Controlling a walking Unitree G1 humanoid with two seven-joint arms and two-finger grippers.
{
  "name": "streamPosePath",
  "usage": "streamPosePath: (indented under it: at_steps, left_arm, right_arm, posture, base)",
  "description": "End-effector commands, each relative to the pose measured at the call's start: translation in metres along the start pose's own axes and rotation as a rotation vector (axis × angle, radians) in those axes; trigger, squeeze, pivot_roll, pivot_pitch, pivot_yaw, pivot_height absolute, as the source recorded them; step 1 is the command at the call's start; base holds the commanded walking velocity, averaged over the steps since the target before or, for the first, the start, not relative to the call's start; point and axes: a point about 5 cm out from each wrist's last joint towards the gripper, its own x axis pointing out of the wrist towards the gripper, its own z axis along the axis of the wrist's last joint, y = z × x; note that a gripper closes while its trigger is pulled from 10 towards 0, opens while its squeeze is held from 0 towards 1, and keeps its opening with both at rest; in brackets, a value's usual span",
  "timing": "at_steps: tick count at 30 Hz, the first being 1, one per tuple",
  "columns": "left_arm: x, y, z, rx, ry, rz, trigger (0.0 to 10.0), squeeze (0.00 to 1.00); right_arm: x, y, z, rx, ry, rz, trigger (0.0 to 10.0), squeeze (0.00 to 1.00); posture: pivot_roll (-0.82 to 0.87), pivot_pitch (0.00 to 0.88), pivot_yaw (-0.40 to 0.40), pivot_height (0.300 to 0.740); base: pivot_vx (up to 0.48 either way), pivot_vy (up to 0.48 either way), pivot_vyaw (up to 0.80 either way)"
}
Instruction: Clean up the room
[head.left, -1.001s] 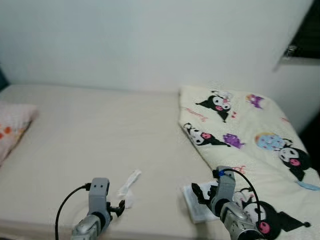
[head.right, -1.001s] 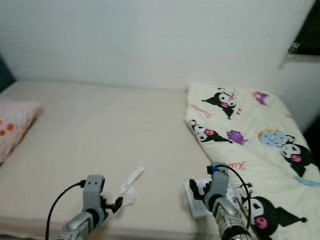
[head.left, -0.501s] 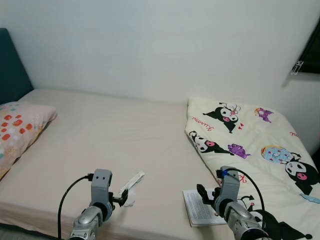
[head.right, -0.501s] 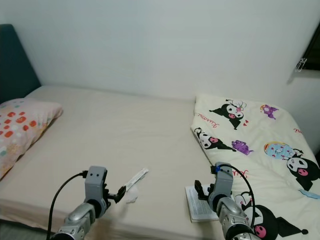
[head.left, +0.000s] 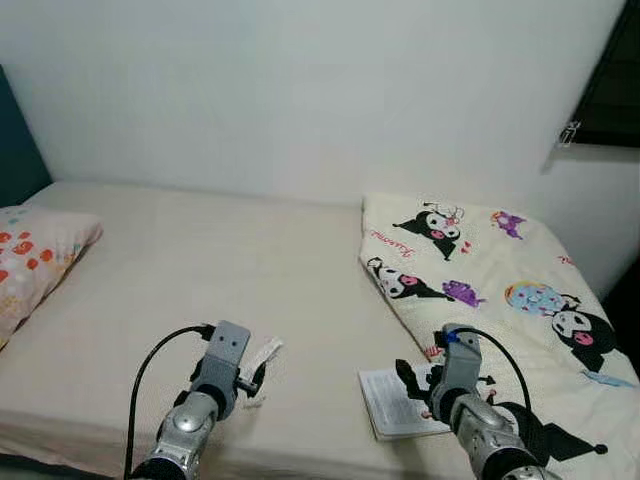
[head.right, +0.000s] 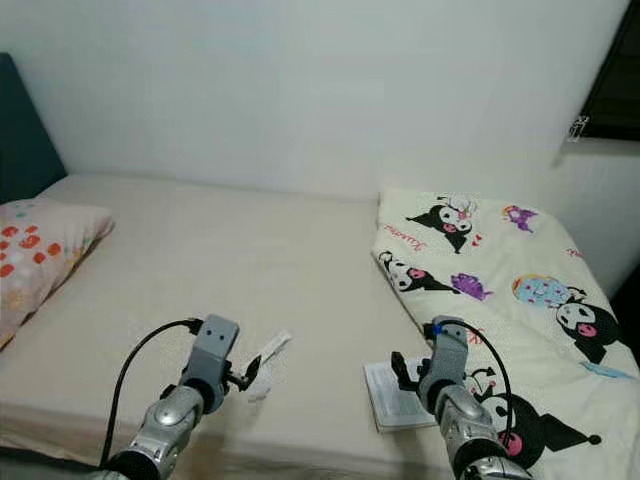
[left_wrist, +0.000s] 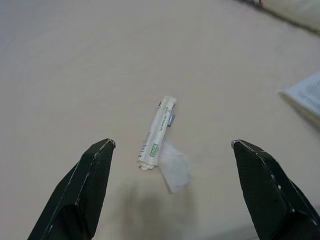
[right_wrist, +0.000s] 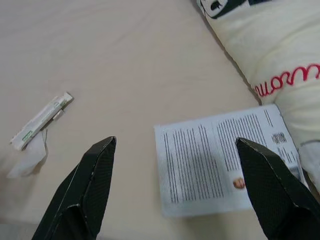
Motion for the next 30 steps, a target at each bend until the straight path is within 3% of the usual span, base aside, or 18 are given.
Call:
streamPosePath:
  at_steps: [1,9,15,20,24,30]
  left_arm:
    - [0.002,0.002,0.005,0.046,-0.021,0.000,10.0,0.00]
    - [0.008,-0.001,0.016,0.087,-0.059,0.010,10.0,0.00]
    - [0.013,-0.006,0.026,0.021,-0.084,0.003,10.0,0.00]
    - [0.022,-0.017,0.051,-0.023,-0.170,-0.052,10.0,0.00]
    - [0.028,-0.019,0.072,0.000,-0.247,-0.079,10.0,0.00]
    - [0.033,-0.020,0.096,0.130,-0.321,-0.135,10.0,0.00]
  right_arm:
    - [0.000,-0.004,0.004,0.007,-0.011,-0.013,10.0,0.00]
    - [0.001,-0.007,0.016,0.010,-0.055,-0.022,10.0,0.00]
    - [0.001,-0.008,0.021,0.010,-0.074,-0.020,10.0,0.00]
    - [0.004,-0.001,0.029,0.001,-0.108,0.015,10.0,0.00]
    - [0.004,0.005,0.031,-0.008,-0.126,0.041,10.0,0.00]
    - [0.003,0.016,0.030,-0.016,-0.160,0.082,10.0,0.00]
  posture:
    - [-0.09,0.000,-0.074,0.645]
    - [-0.09,0.000,-0.073,0.615]
    - [-0.10,0.000,-0.071,0.600]
    - [-0.11,0.000,-0.068,0.580]
    - [-0.11,0.000,-0.063,0.560]
    - [-0.14,0.065,-0.044,0.530]
  base:
    - [0.000,0.000,0.00]
    - [0.000,0.000,0.00]
    - [0.000,0.000,0.00]
    - [0.000,0.000,0.00]
    - [0.000,0.000,0.00]
    - [0.000,0.000,0.00]
